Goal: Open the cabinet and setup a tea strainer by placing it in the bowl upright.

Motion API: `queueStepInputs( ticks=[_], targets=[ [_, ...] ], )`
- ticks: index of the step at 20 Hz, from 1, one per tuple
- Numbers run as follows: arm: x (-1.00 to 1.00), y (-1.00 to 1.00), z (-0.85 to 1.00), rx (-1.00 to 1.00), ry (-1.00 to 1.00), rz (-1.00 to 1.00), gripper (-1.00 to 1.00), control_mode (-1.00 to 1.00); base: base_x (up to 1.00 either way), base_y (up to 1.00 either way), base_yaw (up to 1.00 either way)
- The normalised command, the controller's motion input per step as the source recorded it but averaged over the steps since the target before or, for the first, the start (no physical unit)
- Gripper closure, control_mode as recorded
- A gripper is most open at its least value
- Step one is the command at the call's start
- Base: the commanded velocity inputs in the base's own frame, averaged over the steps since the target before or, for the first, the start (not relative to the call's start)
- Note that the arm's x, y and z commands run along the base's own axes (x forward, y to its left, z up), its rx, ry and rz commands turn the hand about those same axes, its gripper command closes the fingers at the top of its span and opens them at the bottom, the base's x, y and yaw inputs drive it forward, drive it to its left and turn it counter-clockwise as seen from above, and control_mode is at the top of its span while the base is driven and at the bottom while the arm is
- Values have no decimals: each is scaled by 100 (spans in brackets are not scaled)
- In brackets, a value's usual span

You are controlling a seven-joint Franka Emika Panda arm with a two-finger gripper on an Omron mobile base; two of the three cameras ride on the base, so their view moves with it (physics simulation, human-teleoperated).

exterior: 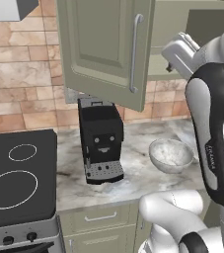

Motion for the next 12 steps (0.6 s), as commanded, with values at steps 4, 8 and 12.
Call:
queueStepInputs(
  ticks=[4,8,12],
  targets=[
    [22,-16,-21,45,10,8,-100,-100,0,0,0],
    [38,-1,-24,42,12,7,-100,-100,0,0,0],
    [40,0,-20,41,10,7,-100,-100,0,0,0]
  ],
)
